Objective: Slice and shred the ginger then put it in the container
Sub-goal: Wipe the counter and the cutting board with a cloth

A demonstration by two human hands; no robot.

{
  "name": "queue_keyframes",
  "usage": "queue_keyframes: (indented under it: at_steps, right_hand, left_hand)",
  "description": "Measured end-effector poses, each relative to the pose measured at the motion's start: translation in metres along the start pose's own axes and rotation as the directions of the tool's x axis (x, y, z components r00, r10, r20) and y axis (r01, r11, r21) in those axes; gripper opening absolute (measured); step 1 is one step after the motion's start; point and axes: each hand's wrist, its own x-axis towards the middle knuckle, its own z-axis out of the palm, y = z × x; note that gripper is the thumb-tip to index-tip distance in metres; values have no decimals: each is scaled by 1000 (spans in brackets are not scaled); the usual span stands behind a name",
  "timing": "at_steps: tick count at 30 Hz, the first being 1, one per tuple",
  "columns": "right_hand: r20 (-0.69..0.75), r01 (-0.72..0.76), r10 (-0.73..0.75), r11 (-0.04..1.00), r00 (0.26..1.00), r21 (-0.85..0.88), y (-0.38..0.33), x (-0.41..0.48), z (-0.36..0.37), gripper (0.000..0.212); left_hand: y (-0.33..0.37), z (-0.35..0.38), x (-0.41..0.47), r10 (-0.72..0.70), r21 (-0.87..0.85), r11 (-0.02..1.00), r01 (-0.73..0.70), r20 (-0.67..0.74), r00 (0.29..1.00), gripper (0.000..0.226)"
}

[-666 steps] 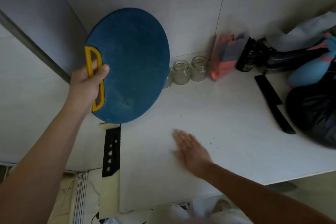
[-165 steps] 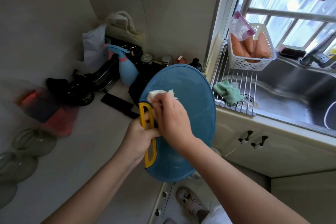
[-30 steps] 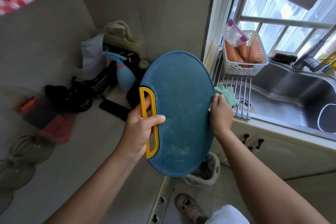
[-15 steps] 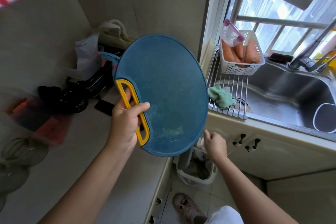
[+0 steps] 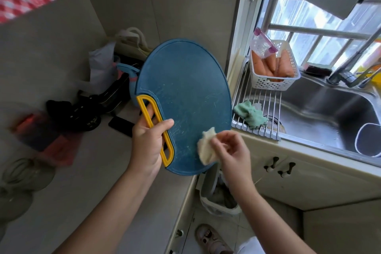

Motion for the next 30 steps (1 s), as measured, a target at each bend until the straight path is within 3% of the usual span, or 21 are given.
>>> queue_keyframes:
  at_steps: [3, 5, 6, 8, 10, 11, 13, 16, 18, 21, 23, 26, 30]
  right_hand:
    - [226, 337, -295, 924, 929, -178, -1, -20, 19, 10]
    - [282, 445, -367, 842, 887, -306, 21, -22, 24, 14]
    - [229, 397, -332, 838, 915, -373, 36, -17, 20, 19]
    - [-11, 111, -129, 889, 992, -445, 62, -3, 4, 24]
    - [-220, -170, 74, 872, 973, -459, 78, 10, -21, 16]
    - [-279, -219, 94, 860, 956, -460, 80, 13, -31, 13]
    - [-307, -140, 0, 889, 952, -436, 70, 13, -36, 13]
    - [-119, 184, -247, 903, 962, -389, 35, 1, -19, 12]
    - [62, 328, -326, 886, 943, -328, 16, -9, -6, 10]
    - [177, 224, -178, 930, 968, -290, 4, -12, 0, 15]
    - [213, 188, -114, 908, 970, -374, 4, -7, -5, 4]
    - [241, 131, -42, 921, 970, -366, 5, -6, -5, 17]
    - [287, 247, -126, 864, 950, -439, 6, -5, 2, 19]
  left_hand:
    - [-7, 3, 2, -10, -11, 1000, 9, -74, 997, 39]
    - [-8, 3, 2, -27, -26, 999, 25, -107, 994, 37]
    - [-7, 3, 2, -35, -34, 999, 31, -110, 993, 38]
    - [-3, 0, 1, -44, -35, 999, 40, -95, 995, 40]
    - [3, -5, 0, -49, -35, 998, 46, -84, 995, 42]
    - [5, -8, -1, -55, -39, 998, 52, -87, 995, 42]
    - [7, -13, 0, -63, -44, 997, 58, -103, 993, 42]
    - [7, -12, 0, -58, -23, 998, 55, -108, 992, 41]
    - [7, -12, 1, -61, -19, 998, 59, -124, 990, 41]
    - [9, -12, 2, -51, -16, 999, 49, -137, 989, 42]
    - [12, -10, 0, -33, -12, 999, 32, -130, 991, 40]
    - [14, -10, 0, -32, -32, 999, 28, -131, 991, 37]
    - [15, -13, 4, -56, -72, 996, 46, -149, 987, 34]
